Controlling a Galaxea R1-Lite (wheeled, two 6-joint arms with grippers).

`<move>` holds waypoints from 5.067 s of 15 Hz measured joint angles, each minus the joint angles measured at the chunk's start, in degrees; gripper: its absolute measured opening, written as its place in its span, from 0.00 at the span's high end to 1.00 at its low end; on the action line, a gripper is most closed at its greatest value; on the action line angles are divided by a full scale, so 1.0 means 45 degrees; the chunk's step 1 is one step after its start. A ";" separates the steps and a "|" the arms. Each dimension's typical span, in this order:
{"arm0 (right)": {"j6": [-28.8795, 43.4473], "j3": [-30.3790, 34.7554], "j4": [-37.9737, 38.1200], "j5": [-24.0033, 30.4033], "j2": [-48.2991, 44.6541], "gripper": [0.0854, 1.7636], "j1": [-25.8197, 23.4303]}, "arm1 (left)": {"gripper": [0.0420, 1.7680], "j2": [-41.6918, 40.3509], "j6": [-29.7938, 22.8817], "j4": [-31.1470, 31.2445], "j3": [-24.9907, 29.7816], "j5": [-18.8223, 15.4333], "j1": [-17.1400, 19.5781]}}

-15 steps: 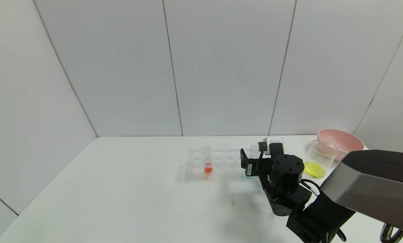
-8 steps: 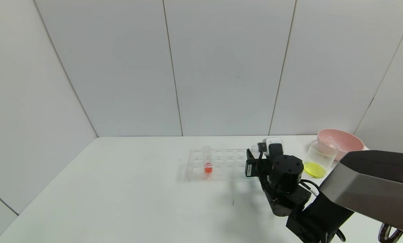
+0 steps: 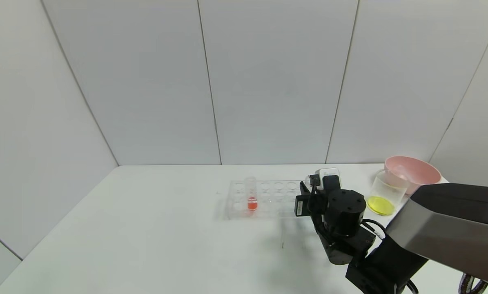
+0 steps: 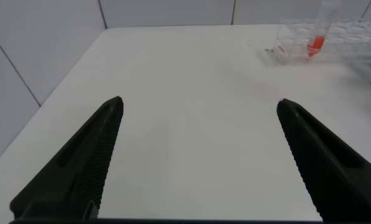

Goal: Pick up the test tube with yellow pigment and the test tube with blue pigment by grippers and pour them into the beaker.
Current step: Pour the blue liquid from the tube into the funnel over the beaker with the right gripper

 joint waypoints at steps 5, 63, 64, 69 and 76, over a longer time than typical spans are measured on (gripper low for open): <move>-0.0558 0.0043 0.0014 -0.0030 -0.0642 0.75 -0.0005 | 0.00 0.0000 0.0000 0.0000 0.0000 0.0000 -0.0005; -1.2705 -0.9885 2.4292 1.6287 -0.3974 0.75 -1.2266 | 0.00 0.0000 0.0000 0.0000 0.0000 0.0000 0.0005; -1.2919 -1.0240 2.4720 1.5945 -0.3877 0.75 -1.2085 | 0.00 0.0000 0.0000 0.0000 0.0000 0.0000 0.0005; -1.3691 -1.2096 2.7066 1.4450 -0.3508 0.75 -1.1348 | 0.00 0.0000 0.0000 0.0000 0.0000 0.0000 0.0000; -1.4379 -1.4761 3.0103 1.2535 -0.2831 0.75 -1.0701 | 0.00 0.0000 0.0000 0.0000 0.0000 0.0000 0.0000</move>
